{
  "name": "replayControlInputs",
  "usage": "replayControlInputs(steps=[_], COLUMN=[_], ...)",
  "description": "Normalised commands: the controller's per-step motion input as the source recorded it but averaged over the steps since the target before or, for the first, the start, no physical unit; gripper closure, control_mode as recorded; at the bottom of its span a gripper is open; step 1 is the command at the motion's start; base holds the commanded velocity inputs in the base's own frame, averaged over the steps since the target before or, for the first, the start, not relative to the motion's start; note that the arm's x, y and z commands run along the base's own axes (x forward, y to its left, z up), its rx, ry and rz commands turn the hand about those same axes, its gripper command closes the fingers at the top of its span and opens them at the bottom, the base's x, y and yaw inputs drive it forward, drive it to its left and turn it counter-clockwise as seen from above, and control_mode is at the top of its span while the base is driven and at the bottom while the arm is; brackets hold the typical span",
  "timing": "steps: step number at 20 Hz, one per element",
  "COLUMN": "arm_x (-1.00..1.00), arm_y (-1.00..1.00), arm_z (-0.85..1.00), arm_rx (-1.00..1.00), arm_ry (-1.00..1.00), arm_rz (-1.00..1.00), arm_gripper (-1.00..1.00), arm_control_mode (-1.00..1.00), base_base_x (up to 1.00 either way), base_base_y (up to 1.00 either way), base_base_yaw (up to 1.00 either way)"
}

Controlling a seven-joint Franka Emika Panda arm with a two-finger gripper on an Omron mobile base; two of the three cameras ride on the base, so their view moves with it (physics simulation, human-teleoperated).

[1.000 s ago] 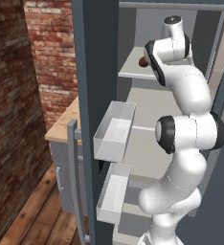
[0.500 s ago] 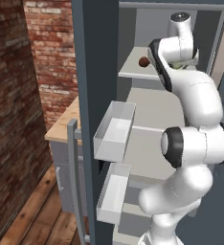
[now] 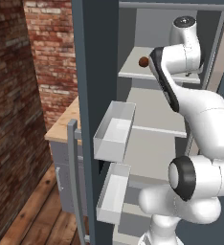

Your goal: Take the orange and cucumber from the second highest rack and move them to the highest rack where the pear and peach are located, to maximize freezer space. Close the freezer door after rearranging.

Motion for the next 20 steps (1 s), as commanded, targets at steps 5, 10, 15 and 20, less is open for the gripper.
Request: replayControlInputs(steps=[5, 10, 15, 20], arm_x=[-0.85, -0.88, -0.91, -0.86], arm_y=[0.23, 0.05, 0.00, 0.00], arm_z=[0.00, 0.00, -0.01, -0.04], arm_rx=[0.00, 0.00, 0.00, 0.00], arm_ry=[0.00, 0.00, 0.00, -0.03], arm_rz=[0.00, 0.00, 0.00, 0.00], arm_gripper=[-1.00, -1.00, -1.00, -1.00], arm_control_mode=[-1.00, -1.00, -1.00, -1.00], base_base_x=[0.00, 0.00, 0.00, 0.00], base_base_y=[0.00, 0.00, 0.00, 0.00], base_base_yaw=[0.00, 0.00, 0.00, 0.00])
